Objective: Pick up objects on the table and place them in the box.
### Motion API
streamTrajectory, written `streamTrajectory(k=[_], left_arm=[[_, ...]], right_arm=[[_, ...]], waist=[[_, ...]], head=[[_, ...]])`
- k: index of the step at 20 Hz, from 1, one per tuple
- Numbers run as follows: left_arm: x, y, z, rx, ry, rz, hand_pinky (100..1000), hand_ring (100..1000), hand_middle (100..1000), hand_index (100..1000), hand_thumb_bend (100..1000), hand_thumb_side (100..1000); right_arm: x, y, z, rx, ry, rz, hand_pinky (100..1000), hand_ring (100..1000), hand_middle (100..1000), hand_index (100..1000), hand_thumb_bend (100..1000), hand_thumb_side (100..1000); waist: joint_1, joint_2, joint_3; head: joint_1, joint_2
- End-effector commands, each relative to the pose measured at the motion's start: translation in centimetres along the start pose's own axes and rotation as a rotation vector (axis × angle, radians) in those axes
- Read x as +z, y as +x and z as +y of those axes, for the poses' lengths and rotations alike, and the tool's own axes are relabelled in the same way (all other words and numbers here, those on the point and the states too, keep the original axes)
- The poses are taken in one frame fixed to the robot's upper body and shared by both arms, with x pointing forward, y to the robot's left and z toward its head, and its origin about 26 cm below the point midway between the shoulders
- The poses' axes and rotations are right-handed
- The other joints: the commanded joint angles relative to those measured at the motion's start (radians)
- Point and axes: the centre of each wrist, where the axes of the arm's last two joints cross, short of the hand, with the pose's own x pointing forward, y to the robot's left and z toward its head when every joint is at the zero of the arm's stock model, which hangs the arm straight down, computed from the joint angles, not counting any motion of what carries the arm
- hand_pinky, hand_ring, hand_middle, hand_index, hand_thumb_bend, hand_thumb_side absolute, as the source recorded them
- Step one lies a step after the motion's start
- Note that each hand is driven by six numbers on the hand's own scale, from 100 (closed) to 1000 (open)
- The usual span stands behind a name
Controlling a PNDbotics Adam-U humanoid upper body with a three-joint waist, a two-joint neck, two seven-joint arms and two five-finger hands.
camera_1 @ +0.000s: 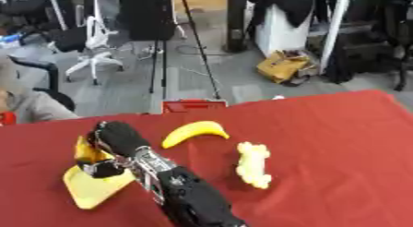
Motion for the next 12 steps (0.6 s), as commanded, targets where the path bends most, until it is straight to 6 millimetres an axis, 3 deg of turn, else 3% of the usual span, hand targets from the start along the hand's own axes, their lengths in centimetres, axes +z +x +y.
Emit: streamTrajectory(k=[1,12], left_arm=[[-0.6,0.8,-0.2,0.009,-0.009,-0.038,630,611,747,824,606,947],[-0.7,0.9,-0.3,0.004,-0.009,-0.047,629,610,746,823,606,947]], right_arm=[[-1.1,0.2,-1.8,0.119,-0.065,-0.084,615,525,423,567,307,417],[-0.2,-0.4,0.1,0.362,0.016,-0.218,638,566,461,597,228,446]], waist=[[0.018,0.007,0.003],[0.017,0.018,0.007]], head=[[-0.007,-0.019],[-0.012,-0.038]])
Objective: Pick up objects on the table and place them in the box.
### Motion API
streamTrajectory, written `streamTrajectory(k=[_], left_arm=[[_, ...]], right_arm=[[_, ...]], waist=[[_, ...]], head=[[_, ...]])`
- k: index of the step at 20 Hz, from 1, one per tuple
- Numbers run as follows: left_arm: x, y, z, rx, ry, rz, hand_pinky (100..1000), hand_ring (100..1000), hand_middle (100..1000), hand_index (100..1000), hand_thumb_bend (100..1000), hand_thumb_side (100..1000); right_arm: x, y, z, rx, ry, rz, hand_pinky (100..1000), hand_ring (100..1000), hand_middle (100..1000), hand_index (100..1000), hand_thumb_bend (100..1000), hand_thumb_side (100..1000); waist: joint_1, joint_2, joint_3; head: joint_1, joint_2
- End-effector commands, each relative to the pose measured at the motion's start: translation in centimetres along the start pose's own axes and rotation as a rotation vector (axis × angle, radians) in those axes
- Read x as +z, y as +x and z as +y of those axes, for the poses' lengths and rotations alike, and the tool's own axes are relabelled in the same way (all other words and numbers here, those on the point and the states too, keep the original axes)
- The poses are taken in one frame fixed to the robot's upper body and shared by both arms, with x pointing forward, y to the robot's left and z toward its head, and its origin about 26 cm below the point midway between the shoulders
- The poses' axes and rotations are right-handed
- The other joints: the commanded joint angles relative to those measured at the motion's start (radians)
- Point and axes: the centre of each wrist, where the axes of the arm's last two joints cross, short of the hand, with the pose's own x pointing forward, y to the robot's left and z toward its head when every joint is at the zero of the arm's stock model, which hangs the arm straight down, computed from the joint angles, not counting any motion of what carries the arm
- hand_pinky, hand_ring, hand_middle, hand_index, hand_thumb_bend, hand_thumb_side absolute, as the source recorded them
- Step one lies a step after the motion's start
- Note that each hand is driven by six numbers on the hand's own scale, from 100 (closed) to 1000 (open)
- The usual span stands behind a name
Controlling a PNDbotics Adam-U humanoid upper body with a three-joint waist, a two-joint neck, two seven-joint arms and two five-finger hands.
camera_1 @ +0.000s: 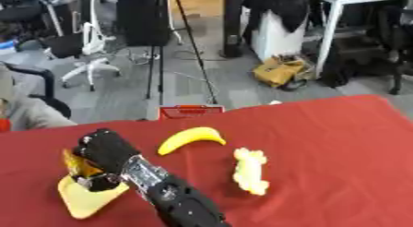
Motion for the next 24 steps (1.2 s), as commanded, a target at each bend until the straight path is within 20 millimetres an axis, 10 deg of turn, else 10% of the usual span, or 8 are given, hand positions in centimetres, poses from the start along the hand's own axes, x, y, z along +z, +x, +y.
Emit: streamTrajectory(k=[1,10,16,24], left_arm=[[-0.7,0.8,-0.1,0.001,-0.002,-0.044,629,609,746,823,600,958],[-0.7,0.8,-0.2,0.003,-0.006,-0.046,628,608,746,822,606,948],[-0.7,0.9,-0.2,0.000,-0.007,-0.047,627,608,746,822,606,949],[-0.7,0.8,-0.1,-0.007,-0.009,-0.047,627,608,746,822,610,950]], right_arm=[[-0.4,-0.5,-0.4,0.091,0.001,-0.039,642,577,471,604,213,450],[0.4,-2.4,0.0,0.277,0.070,0.012,652,621,518,650,259,468],[1.0,-2.9,0.9,0.352,0.271,0.084,833,860,906,964,592,551],[0.3,-2.8,-0.3,0.291,0.310,0.071,835,848,895,984,661,582]], waist=[[0.016,0.008,0.003],[0.018,0.017,0.008],[0.018,0.020,0.005],[0.015,0.012,-0.004]], head=[[-0.003,-0.013],[-0.008,-0.027],[-0.006,-0.032],[-0.002,-0.032]])
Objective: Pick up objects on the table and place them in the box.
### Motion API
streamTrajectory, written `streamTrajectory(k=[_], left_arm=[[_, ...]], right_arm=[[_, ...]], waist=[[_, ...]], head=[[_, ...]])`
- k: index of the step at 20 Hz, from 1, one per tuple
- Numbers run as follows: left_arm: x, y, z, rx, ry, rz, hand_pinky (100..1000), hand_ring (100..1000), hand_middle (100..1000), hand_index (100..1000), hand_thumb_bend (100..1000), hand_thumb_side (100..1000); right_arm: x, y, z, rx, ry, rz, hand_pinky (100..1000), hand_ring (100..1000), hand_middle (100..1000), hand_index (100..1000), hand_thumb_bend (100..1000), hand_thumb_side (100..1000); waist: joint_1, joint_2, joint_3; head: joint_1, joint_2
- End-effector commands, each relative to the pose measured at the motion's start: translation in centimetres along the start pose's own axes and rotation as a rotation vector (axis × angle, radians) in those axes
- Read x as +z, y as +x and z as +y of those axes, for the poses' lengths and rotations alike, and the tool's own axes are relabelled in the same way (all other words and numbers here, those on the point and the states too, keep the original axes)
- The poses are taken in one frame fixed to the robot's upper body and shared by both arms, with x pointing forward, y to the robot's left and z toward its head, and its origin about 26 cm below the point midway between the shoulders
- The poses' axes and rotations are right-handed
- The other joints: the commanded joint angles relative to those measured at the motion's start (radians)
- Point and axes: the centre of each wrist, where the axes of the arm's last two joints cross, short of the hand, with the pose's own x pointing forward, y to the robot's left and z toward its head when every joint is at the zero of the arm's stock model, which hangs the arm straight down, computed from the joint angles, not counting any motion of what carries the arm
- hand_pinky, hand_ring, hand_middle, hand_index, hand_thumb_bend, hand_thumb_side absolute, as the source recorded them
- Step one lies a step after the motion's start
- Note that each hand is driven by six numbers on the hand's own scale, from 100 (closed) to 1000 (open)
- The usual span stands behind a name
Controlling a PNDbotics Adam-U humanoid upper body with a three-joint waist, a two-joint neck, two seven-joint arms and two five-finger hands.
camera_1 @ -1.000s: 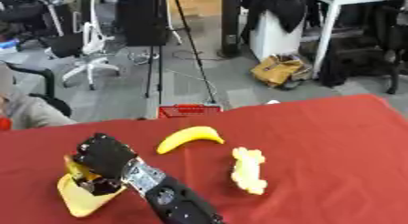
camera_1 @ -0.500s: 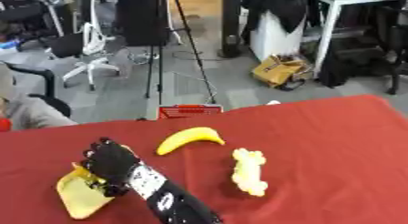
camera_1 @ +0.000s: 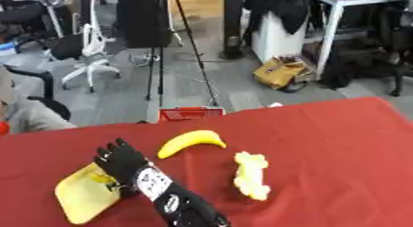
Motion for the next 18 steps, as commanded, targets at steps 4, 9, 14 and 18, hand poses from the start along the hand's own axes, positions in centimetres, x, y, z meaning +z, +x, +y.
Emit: streamTrajectory(k=[4,9,14,18], left_arm=[[-0.5,0.7,0.3,-0.021,-0.011,-0.034,628,609,746,822,612,951],[-0.5,0.7,0.6,-0.042,-0.029,-0.031,629,611,747,823,614,951],[-0.3,0.5,0.8,-0.056,-0.041,-0.014,629,611,748,823,615,951],[0.0,0.3,1.2,-0.073,-0.037,0.000,628,610,749,822,615,952]], right_arm=[[-0.4,-2.4,-2.3,-0.278,0.013,-0.099,818,787,806,948,742,492],[-0.5,-4.6,-5.5,-0.596,0.101,-0.287,819,781,804,939,744,472],[0.1,-6.2,-8.6,-0.790,0.125,-0.324,804,757,773,921,727,481],[0.9,-7.1,-10.2,-0.878,0.075,-0.320,789,728,737,899,709,524]], waist=[[0.000,-0.016,-0.035],[-0.024,-0.042,-0.087],[-0.039,-0.068,-0.123],[-0.047,-0.082,-0.150]], head=[[0.024,0.001],[0.055,0.042],[0.078,0.074],[0.095,0.088]])
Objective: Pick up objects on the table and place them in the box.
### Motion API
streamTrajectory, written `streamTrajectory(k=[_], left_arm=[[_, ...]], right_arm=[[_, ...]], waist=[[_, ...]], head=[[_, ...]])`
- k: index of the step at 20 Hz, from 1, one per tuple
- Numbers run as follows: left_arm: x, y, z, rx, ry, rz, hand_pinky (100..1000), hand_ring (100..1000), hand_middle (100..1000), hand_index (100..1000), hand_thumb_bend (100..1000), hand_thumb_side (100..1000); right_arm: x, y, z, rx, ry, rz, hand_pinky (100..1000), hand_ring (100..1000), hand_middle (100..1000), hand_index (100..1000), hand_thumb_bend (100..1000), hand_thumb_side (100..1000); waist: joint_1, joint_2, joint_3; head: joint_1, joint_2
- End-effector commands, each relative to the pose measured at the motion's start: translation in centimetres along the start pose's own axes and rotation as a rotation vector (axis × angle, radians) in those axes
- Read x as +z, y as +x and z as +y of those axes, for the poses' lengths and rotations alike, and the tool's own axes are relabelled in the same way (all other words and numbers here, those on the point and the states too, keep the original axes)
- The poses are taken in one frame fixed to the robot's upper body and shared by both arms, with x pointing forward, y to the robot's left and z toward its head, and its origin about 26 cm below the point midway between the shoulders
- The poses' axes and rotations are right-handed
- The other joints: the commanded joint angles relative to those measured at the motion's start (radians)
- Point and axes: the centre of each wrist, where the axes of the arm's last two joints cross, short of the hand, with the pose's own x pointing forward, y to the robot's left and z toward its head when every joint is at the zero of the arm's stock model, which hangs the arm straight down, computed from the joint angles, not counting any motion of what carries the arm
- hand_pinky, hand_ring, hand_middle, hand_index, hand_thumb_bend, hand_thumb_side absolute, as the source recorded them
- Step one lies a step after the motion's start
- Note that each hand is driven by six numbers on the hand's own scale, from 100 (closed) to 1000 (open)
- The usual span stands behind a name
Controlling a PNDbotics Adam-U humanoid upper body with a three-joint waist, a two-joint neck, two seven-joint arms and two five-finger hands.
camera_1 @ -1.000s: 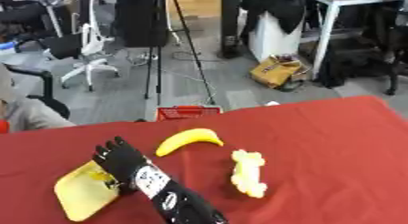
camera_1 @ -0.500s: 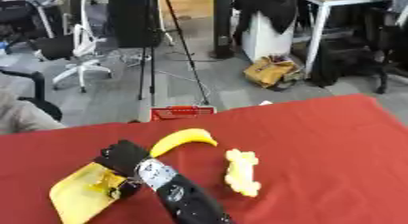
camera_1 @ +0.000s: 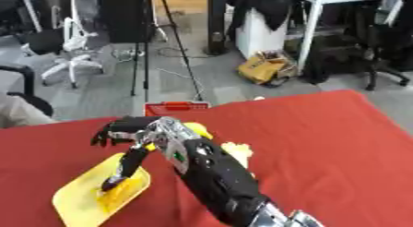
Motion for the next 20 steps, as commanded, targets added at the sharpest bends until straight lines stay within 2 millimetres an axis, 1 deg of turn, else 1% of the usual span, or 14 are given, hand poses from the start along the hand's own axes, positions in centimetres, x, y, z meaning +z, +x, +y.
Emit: streamTrajectory(k=[1,2,5,6,7,8,9,10,12,15,16,17,18,20], left_arm=[[-0.1,0.3,0.7,-0.035,-0.005,-0.010,628,610,749,822,615,952],[0.0,0.1,0.9,-0.045,-0.001,-0.003,627,610,749,822,615,951],[0.3,-0.2,1.4,-0.073,0.014,0.011,626,610,749,822,615,951],[0.4,-0.4,1.6,-0.084,0.020,0.019,624,610,749,822,614,952],[0.8,-0.8,2.0,-0.109,0.029,0.041,622,609,750,822,613,953],[1.0,-1.1,2.4,-0.127,0.035,0.056,620,612,753,823,613,956],[1.3,-1.3,2.7,-0.143,0.039,0.070,620,612,753,823,613,956],[1.5,-1.5,2.9,-0.154,0.043,0.078,621,616,759,828,614,957],[1.8,-1.9,3.4,-0.183,0.049,0.093,623,623,765,833,620,955],[2.1,-2.3,4.0,-0.215,0.052,0.112,624,625,767,834,621,955],[2.2,-2.4,4.1,-0.221,0.052,0.115,626,632,772,835,631,950],[2.3,-2.5,4.4,-0.234,0.055,0.120,628,636,775,838,636,947],[2.3,-2.5,4.5,-0.244,0.057,0.121,628,637,776,838,639,946],[2.6,-2.8,4.9,-0.263,0.061,0.131,630,644,782,840,650,940]], right_arm=[[1.8,0.9,-3.0,-0.028,-0.114,-0.042,789,728,737,899,709,524],[2.4,1.0,-3.4,-0.048,-0.161,-0.057,777,709,714,884,703,543],[3.7,1.4,-3.9,-0.128,-0.272,-0.103,774,705,711,881,701,550],[4.2,1.5,-4.2,-0.151,-0.317,-0.121,770,699,706,872,695,588],[5.4,1.6,-4.4,-0.190,-0.414,-0.154,771,707,715,871,694,609],[6.4,1.7,-4.5,-0.221,-0.485,-0.178,781,734,740,877,694,626],[7.4,1.9,-4.6,-0.246,-0.542,-0.196,781,734,740,877,694,626],[8.1,2.2,-4.6,-0.264,-0.575,-0.208,799,762,766,888,699,632],[9.7,2.6,-4.6,-0.279,-0.609,-0.230,811,776,779,898,704,634],[11.9,3.1,-4.6,-0.281,-0.637,-0.243,808,772,776,898,703,636],[12.4,3.1,-4.6,-0.283,-0.648,-0.241,797,750,764,896,700,643],[13.9,2.6,-4.6,-0.279,-0.691,-0.222,791,739,758,894,699,645],[14.9,2.5,-4.6,-0.274,-0.723,-0.212,788,735,755,893,697,646],[16.7,2.1,-4.2,-0.275,-0.781,-0.168,780,721,746,889,693,649]], waist=[[-0.016,-0.042,-0.015],[-0.017,-0.044,-0.026],[-0.019,-0.049,-0.049],[-0.019,-0.049,-0.063],[-0.017,-0.049,-0.092],[-0.016,-0.048,-0.111],[-0.013,-0.047,-0.128],[-0.011,-0.046,-0.139],[-0.006,-0.041,-0.171],[0.001,-0.040,-0.208],[0.002,-0.040,-0.217],[0.008,-0.034,-0.237],[0.011,-0.031,-0.248],[0.014,-0.027,-0.271]], head=[[0.022,0.016],[0.033,0.021],[0.057,0.030],[0.069,0.034],[0.096,0.039],[0.115,0.043],[0.133,0.047],[0.146,0.050],[0.179,0.060],[0.216,0.071],[0.225,0.072],[0.246,0.071],[0.256,0.070],[0.277,0.087]])
